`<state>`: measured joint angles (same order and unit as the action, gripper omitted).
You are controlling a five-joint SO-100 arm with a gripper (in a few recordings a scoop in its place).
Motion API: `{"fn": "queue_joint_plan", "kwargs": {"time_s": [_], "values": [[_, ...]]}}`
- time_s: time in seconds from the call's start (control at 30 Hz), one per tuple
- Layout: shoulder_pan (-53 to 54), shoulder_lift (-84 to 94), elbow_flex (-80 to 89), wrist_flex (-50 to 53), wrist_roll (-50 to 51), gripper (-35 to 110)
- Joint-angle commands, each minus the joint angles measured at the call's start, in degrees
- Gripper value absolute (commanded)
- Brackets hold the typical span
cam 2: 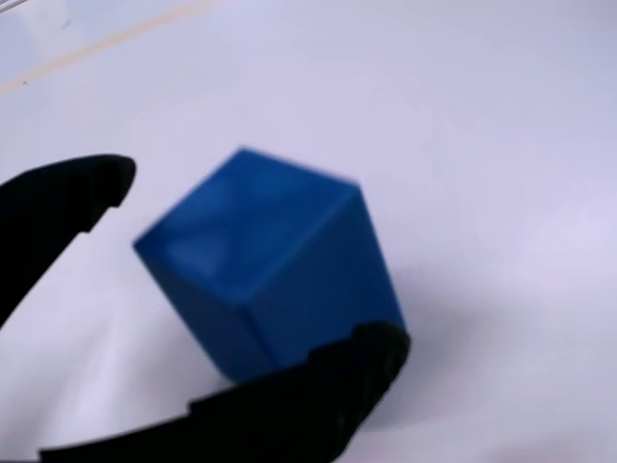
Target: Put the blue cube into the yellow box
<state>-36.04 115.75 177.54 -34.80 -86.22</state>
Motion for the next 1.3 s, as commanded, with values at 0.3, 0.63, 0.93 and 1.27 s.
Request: {"fn": "queue_joint_plan", "kwargs": {"time_s": [0.3,0.63,0.93,1.27], "values": [[-2.4,-6.8,-6.7,-2.8,1.8,42],[-3.5,-12.3,-12.8,-1.9,1.0,38],[-4.8,-14.7,-15.8,0.9,-0.6,22],[3.2,-10.3,-17.8,4.7,-10.0,15]]}}
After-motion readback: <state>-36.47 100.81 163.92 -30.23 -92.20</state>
